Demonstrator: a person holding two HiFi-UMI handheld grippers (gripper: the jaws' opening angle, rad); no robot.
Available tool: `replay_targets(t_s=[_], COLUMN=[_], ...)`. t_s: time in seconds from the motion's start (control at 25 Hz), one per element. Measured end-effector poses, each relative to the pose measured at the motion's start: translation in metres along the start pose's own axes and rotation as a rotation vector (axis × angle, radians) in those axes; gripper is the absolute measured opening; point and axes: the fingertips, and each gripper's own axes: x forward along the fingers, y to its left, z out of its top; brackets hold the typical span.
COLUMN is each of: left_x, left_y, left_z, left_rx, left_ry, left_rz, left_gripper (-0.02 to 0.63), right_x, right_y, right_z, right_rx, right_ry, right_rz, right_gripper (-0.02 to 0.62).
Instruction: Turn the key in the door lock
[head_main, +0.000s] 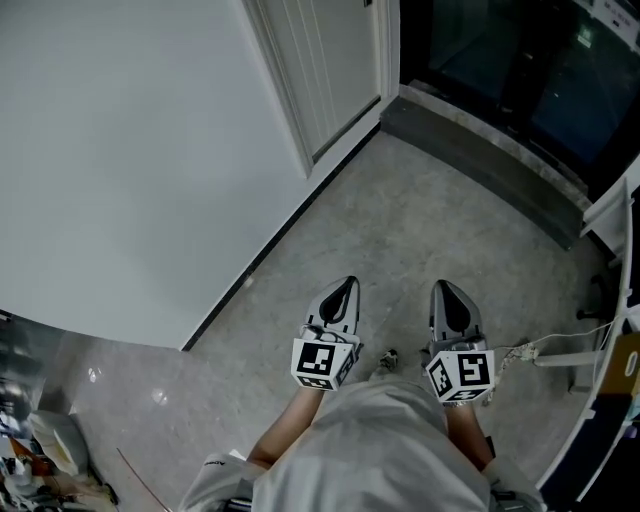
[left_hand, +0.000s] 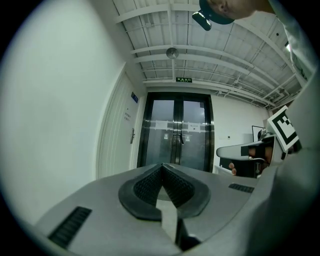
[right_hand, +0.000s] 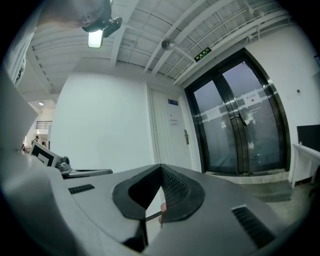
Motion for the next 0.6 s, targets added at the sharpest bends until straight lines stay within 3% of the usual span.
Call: replay_targets(t_s=[0.32,0.6], left_x=[0.07,0.113], left_y=[-0.017,-0.012], left_z=[0.012,0.011], left_rx=[0.024,0.047], left_ry=[-0.016,0.01], left_rz=[-0.011,-0.015], left_gripper=[0.009,0.009], right_x=[0.043,0.072], right_y=[-0.059,-0.082], right_z=[0.012,0.011], right_rx=[0.002,0.018], right_ry=[0.003,0.014], right_rz=[0.028,0.02], right_gripper=[-0.006,-0.006])
